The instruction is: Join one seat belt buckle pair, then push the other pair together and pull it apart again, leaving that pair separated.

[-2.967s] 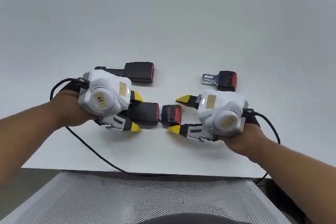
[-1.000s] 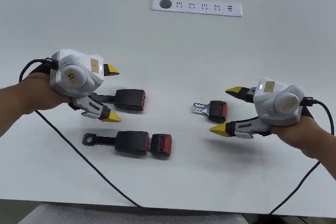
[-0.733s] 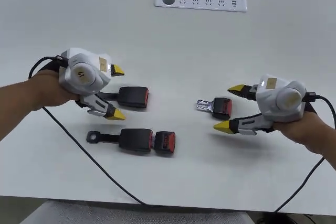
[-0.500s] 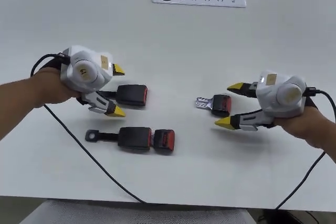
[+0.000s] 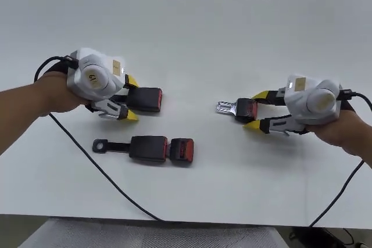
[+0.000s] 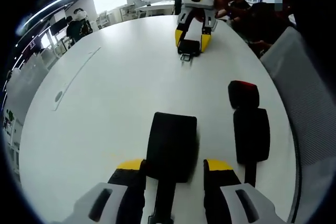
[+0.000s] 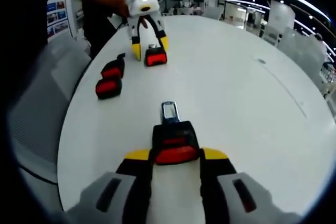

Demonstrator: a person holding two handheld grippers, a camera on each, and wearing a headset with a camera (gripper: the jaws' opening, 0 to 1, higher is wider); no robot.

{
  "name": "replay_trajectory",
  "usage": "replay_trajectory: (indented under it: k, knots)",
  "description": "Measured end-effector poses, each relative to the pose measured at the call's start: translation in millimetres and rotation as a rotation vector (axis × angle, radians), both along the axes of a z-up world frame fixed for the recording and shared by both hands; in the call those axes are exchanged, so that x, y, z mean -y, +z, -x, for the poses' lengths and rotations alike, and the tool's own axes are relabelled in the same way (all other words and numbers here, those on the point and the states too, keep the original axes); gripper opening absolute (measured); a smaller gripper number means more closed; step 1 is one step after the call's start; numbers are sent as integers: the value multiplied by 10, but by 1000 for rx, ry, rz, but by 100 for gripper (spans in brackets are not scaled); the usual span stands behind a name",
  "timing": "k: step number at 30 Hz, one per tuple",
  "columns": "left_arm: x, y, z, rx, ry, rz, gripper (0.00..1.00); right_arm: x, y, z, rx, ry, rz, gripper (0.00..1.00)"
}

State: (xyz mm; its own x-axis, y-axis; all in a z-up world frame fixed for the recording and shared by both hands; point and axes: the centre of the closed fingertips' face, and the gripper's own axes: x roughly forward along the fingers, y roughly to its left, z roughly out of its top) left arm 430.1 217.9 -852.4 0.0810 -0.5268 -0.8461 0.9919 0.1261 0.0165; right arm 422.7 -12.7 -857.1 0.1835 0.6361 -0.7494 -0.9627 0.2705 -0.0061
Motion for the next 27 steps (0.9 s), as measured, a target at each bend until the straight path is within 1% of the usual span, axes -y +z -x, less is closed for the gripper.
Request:
replay_trajectory:
  k: [1, 3, 5, 10, 14, 16, 18, 23, 27]
  knots:
    - [1, 6, -12, 4, 3, 1, 42, -13, -8, 12, -9, 1, -3, 36]
    - [2, 13, -35, 9, 6, 1, 34, -37, -10, 16, -4, 12, -9, 35]
    - [-2, -21, -28, -1, 1, -6, 34, -57, -10, 15, -2, 16, -26, 35]
    - [0, -44, -41, -1, -9, -4, 34, -90, -3, 20, -3, 14, -81, 34]
    - [23, -52, -42, 0, -36, -18, 33, -115, 5, 27, -5, 7, -103, 34]
    - [26, -53, -45, -6, -30, -17, 33, -141, 9, 32, -7, -3, -118, 34]
    - [30, -55, -51, -14, -21, -13, 33, -159, 11, 38, -5, -4, -125, 34]
    - [47, -51, -43, -16, -24, -18, 33, -245, 23, 36, -6, 6, -138, 34]
    - [54, -45, -42, -20, -18, -19, 33, -353, 18, 22, -10, 20, -146, 34]
